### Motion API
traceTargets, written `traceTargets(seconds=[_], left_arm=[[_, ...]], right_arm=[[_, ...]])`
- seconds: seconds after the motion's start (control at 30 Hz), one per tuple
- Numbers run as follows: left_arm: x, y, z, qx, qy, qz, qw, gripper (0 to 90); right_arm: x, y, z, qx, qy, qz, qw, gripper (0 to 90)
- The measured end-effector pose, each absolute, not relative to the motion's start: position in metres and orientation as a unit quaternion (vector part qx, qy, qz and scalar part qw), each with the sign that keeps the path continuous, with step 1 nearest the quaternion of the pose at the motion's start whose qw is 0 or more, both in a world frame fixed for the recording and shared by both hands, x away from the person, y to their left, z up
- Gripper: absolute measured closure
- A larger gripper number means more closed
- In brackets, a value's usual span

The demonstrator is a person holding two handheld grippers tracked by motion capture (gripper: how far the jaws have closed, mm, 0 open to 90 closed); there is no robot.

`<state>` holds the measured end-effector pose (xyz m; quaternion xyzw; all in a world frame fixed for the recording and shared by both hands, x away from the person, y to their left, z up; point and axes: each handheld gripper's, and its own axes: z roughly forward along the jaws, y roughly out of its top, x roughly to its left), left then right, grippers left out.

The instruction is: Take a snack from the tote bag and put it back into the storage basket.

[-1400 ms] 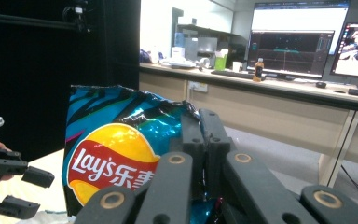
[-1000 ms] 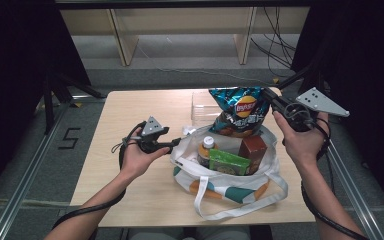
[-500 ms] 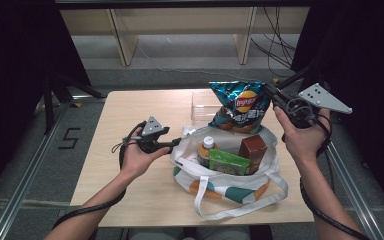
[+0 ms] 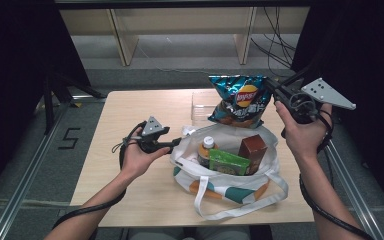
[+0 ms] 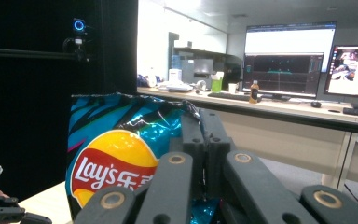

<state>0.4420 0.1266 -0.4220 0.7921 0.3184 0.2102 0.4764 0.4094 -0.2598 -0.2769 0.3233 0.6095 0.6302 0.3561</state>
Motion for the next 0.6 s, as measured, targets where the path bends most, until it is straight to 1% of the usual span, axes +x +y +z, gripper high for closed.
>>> traceTargets(seconds=[0.23,0.4,0.47,0.5,0.53,0.6], left_arm=[[0.443,0.127,-0.422,0.792,0.315,0.211,0.479,38.7],[0.443,0.127,-0.422,0.79,0.318,0.208,0.481,38.7],[0.443,0.127,-0.422,0.792,0.314,0.209,0.481,38.7],[0.443,0.128,-0.422,0.791,0.315,0.208,0.481,38.8],[0.443,0.128,-0.422,0.791,0.315,0.208,0.481,38.8],[0.442,0.128,-0.422,0.79,0.319,0.209,0.48,38.8]], right_arm=[[0.413,-0.26,-0.273,0.325,0.605,0.629,0.363,90.0],[0.416,-0.259,-0.274,0.332,0.608,0.625,0.36,90.0],[0.418,-0.26,-0.275,0.329,0.605,0.625,0.367,90.0],[0.418,-0.259,-0.275,0.336,0.605,0.626,0.36,90.0],[0.42,-0.26,-0.274,0.333,0.603,0.624,0.369,90.0],[0.421,-0.26,-0.274,0.339,0.605,0.622,0.364,90.0]])
